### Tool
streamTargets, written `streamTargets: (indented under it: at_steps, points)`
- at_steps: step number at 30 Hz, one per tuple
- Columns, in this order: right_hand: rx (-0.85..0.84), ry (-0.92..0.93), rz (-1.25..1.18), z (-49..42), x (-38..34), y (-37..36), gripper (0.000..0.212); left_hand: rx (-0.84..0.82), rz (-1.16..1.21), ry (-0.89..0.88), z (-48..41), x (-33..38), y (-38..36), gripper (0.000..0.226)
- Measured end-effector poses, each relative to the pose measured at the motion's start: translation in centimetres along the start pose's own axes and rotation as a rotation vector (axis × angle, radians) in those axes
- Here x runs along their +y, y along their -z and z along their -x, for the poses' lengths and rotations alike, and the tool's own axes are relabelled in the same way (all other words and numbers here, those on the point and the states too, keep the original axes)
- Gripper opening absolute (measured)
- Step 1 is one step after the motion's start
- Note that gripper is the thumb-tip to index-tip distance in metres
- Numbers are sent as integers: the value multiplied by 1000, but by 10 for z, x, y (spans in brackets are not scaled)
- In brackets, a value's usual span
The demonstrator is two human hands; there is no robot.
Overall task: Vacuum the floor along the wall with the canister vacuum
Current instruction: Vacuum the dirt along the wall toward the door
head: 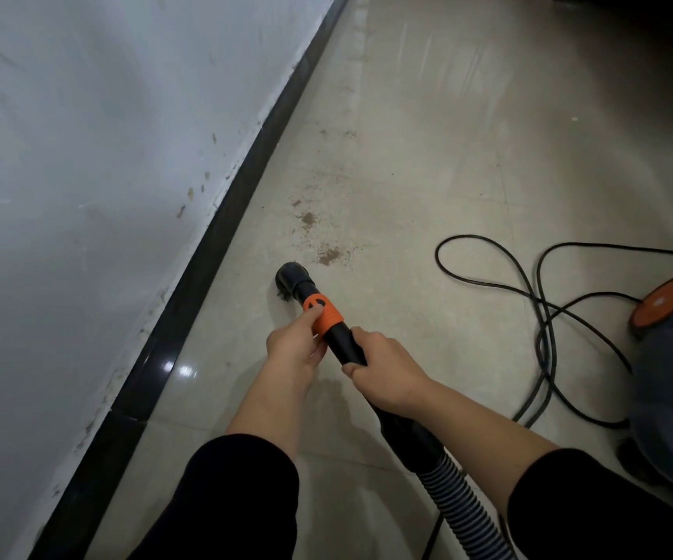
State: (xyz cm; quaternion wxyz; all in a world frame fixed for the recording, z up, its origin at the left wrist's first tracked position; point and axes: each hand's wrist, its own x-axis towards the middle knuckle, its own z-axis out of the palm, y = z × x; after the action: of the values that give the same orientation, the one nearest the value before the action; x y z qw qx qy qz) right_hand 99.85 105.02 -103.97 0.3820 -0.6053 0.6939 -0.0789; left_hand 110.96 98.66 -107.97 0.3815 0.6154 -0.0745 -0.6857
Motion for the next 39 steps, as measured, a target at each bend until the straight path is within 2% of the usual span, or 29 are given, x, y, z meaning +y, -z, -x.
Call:
streamTargets:
  at_steps: [6,24,39]
  points:
    - [-32,56,13,-10,-14,-12,10,30,55,-11,0,11,20,43]
    - [-73,159,15,-31,-39,-38,11,87,166,-63,-10,28,61,50]
    - [-94,144,-114,-35,-46,-46,12,217,122,-180,-10,28,72,27]
